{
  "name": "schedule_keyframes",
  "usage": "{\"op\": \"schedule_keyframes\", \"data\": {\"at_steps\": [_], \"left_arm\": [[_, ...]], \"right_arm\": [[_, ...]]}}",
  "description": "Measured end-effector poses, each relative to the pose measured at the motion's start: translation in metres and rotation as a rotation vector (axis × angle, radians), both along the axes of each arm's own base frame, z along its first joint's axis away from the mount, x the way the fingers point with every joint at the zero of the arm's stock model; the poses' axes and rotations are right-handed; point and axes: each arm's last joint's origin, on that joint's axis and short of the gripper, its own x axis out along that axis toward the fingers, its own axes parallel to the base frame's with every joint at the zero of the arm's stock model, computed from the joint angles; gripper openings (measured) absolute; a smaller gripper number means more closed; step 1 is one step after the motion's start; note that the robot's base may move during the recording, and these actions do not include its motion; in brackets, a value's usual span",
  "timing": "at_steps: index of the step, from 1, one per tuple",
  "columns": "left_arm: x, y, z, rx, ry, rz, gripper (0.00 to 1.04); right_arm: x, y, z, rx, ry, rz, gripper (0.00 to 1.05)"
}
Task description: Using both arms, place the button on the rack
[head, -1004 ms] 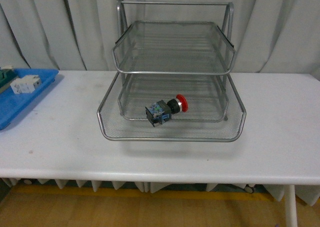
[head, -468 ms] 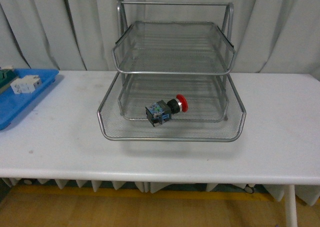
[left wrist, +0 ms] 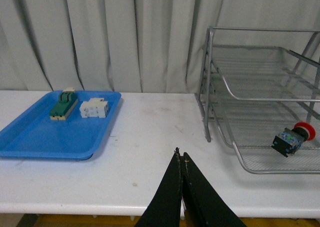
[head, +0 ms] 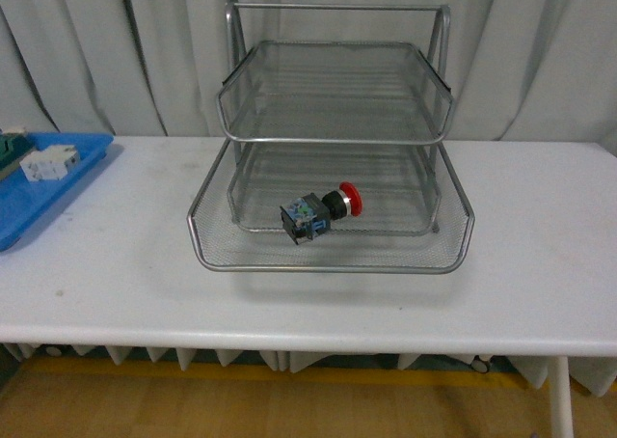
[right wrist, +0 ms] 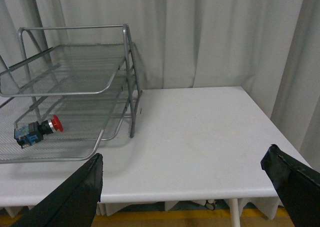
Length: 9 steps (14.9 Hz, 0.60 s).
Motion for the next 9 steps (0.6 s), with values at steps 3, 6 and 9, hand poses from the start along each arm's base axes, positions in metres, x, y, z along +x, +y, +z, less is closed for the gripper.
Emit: {"op": "schedule_keyframes", "data": {"at_steps": [3, 6, 9], "left_arm": [[-0.004, 0.000, 0.000, 0.000, 0.000, 0.000, 0.02], [-0.008, 0.000, -0.002, 0.000, 0.016, 0.001, 0.02], [-0.017, 0.000, -0.004, 0.000, 0.015, 0.000, 0.02]], "right_arm": [[0.000, 0.000, 0.000, 0.000, 0.000, 0.000, 0.98], [0.000, 0.000, 0.000, 0.000, 0.000, 0.000, 0.98], [0.000, 0.000, 0.000, 0.000, -0.002, 0.000, 0.98]]}}
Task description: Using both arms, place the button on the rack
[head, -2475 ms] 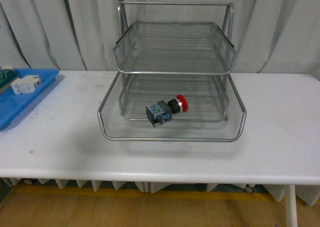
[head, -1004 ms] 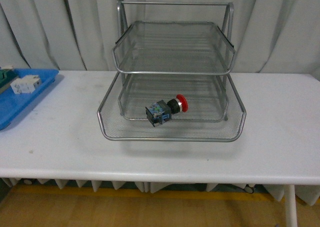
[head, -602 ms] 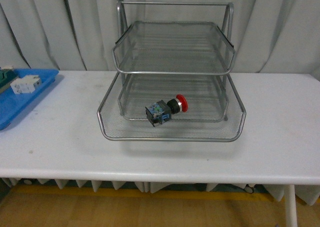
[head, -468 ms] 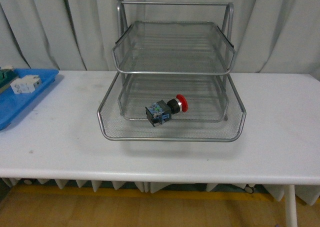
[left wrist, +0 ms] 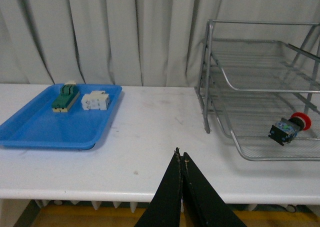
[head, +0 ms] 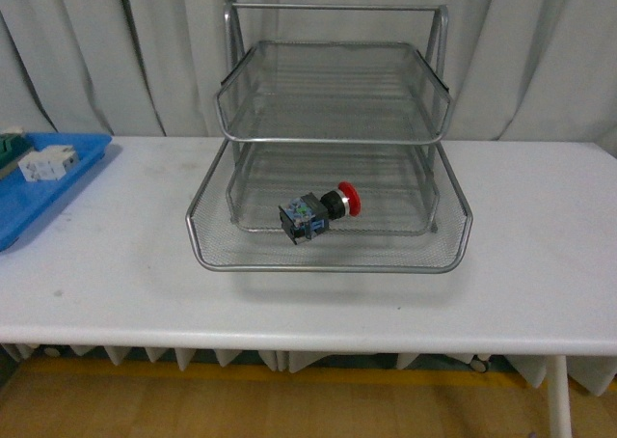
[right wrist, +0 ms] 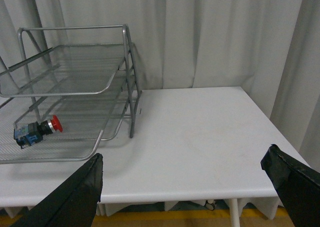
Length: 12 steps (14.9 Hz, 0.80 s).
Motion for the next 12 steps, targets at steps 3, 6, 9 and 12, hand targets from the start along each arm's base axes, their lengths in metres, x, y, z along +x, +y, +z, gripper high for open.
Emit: {"op": "schedule_keyframes", "data": {"at_steps": [3, 6, 9, 12], "left_arm": [[0.000, 0.000, 0.000, -0.002, -0.004, 0.000, 0.31], [0.000, 0.000, 0.000, -0.002, -0.004, 0.000, 0.67], [0.000, 0.000, 0.000, -0.001, -0.004, 0.000, 1.00], [0.000, 0.000, 0.000, -0.002, -0.004, 0.000, 0.98]], "right_arm": [[0.000, 0.000, -0.002, 0.002, 0.047, 0.012, 0.98], [0.028, 0.004, 0.027, 0.031, 0.270, 0.138, 0.98], [0.079, 0.014, 0.027, 0.037, 0.498, 0.177, 0.93], [0.128, 0.054, -0.002, 0.093, 0.709, 0.261, 0.54]]}}
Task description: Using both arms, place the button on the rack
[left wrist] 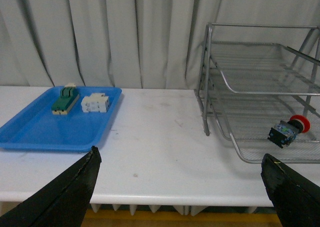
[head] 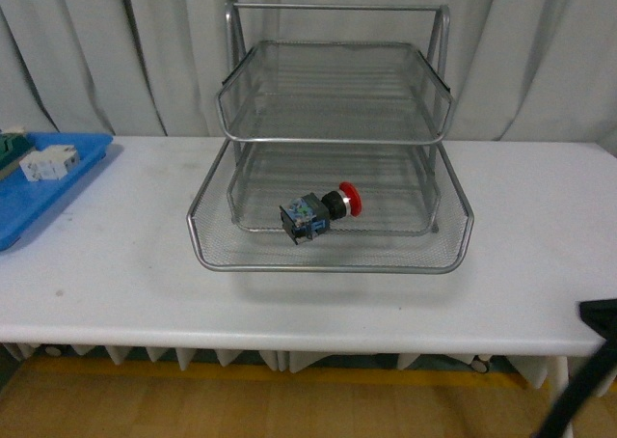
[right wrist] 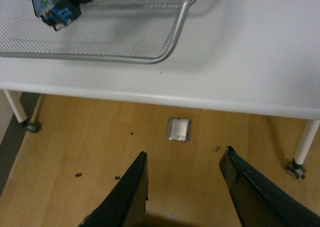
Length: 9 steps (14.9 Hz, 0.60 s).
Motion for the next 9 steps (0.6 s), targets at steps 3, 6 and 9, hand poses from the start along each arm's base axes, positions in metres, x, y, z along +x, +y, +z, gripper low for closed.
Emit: {"op": "schedule_keyframes", "data": {"at_steps": [3, 6, 9], "left_arm": [[0.000, 0.000, 0.000, 0.000, 0.000, 0.000, 0.98], [0.000, 0.000, 0.000, 0.000, 0.000, 0.000, 0.98], [0.000, 0.000, 0.000, 0.000, 0.000, 0.000, 0.98]], "right_arm": [[0.036, 0.053, -0.038, 0.015, 0.159, 0.027, 0.20], [0.071, 0.098, -0.062, 0.020, 0.231, 0.024, 0.02], [0.114, 0.122, -0.078, -0.017, 0.164, -0.040, 0.02]]}}
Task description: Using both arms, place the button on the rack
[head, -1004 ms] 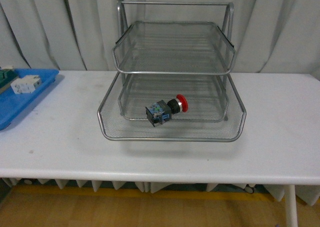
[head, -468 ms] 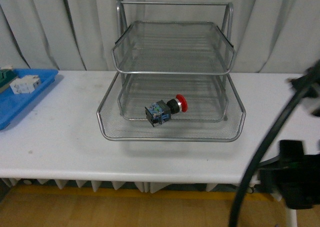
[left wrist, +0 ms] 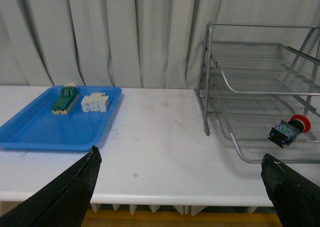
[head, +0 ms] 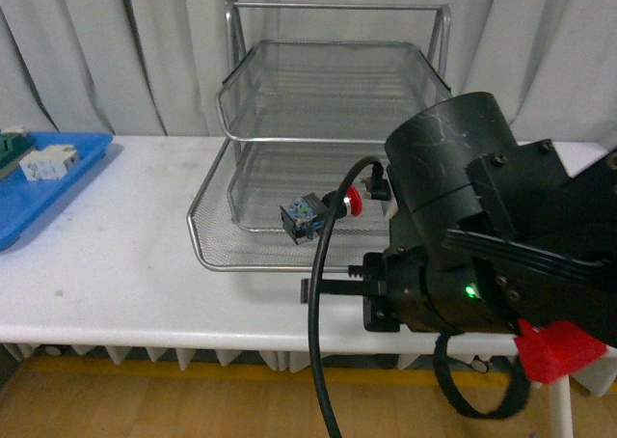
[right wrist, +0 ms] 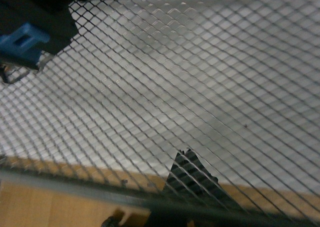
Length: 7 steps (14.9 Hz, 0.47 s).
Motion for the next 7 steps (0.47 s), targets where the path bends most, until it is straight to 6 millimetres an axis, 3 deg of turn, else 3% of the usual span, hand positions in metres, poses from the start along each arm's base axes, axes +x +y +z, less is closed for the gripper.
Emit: {"op": "schedule_keyframes", "data": {"at_steps": [2, 4, 7], "left_arm": [[0.000, 0.000, 0.000, 0.000, 0.000, 0.000, 0.98], [0.000, 0.000, 0.000, 0.000, 0.000, 0.000, 0.98], [0.000, 0.000, 0.000, 0.000, 0.000, 0.000, 0.98]], "right_arm": [[0.025, 0.012, -0.008, -0.016, 0.005, -0.007, 0.02], [0.035, 0.028, -0.020, -0.029, 0.045, 0.013, 0.02], [0.053, 0.054, -0.017, 0.001, 0.046, 0.047, 0.02]]}}
